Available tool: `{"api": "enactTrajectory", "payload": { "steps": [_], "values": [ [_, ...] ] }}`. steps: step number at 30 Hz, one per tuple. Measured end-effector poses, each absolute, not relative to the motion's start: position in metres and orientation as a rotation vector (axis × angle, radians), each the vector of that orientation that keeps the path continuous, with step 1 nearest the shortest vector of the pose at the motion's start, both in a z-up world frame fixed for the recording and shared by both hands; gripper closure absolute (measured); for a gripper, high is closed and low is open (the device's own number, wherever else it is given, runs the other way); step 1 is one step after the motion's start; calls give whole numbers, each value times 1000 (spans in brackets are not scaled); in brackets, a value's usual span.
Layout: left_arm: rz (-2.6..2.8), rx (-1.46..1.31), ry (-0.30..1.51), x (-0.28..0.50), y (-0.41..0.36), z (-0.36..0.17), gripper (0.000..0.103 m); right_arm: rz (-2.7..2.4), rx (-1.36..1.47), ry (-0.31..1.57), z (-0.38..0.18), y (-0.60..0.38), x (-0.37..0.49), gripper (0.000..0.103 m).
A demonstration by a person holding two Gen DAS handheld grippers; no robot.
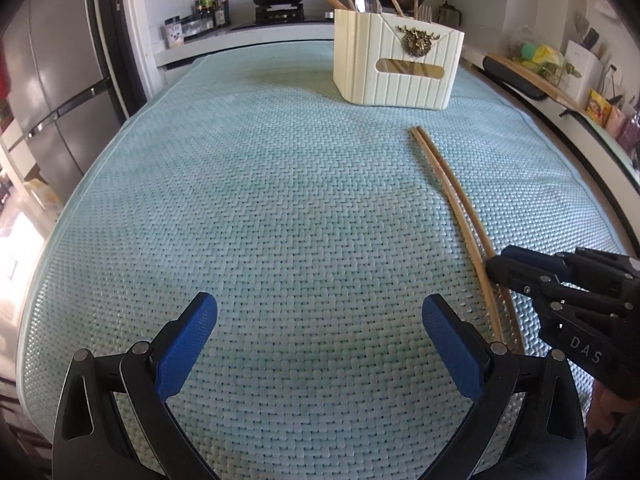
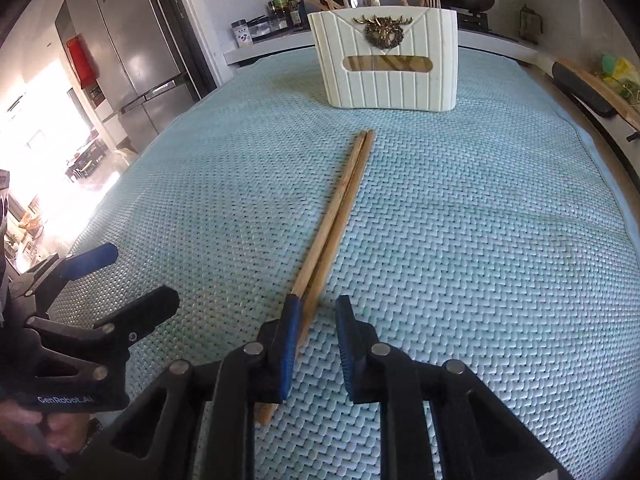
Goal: Organize utensils
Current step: 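Lower both open tools toward the two wooden chopsticks on the cloth, then close the left tool on one chopstick while the right tool grasps the other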
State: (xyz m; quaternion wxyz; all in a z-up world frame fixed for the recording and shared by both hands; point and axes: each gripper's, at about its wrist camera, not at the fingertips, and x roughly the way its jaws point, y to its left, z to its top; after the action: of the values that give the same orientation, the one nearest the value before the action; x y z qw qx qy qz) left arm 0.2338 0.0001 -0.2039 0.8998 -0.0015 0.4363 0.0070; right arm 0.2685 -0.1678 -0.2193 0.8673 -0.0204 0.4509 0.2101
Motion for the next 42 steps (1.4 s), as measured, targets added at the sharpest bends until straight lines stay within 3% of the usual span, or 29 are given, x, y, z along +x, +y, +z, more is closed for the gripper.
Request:
{"api": "enactTrajectory", "payload": {
  "steps": [11, 16, 24, 34, 36, 38, 39, 42],
  "values": [
    [-27, -40, 881, 236, -6, -198, 1, 274, -113, 885, -221, -183, 261, 97],
    [-132, -86, 879, 250, -29, -195, 1, 180, -86, 882, -221, -217, 253, 97],
    [-86, 263, 892, 263, -103, -214, 0, 96, -60, 888, -221, -252, 239, 97],
    [-67, 69, 982, 259, -42, -215, 0, 94, -8, 889, -219, -283, 230, 96],
    [-87, 41, 993, 261, -37, -215, 1, 111, -6, 896, -218, -283, 231, 90],
    [-95, 42, 979, 264, -37, -212, 1, 133, 8, 908, -217, -284, 232, 68],
    [-104, 44, 968, 266, -38, -209, 1, 136, 14, 912, -216, -285, 234, 64],
    [-137, 70, 931, 281, -49, -200, 1, 144, 9, 923, -217, -284, 241, 61]
  ]
}}
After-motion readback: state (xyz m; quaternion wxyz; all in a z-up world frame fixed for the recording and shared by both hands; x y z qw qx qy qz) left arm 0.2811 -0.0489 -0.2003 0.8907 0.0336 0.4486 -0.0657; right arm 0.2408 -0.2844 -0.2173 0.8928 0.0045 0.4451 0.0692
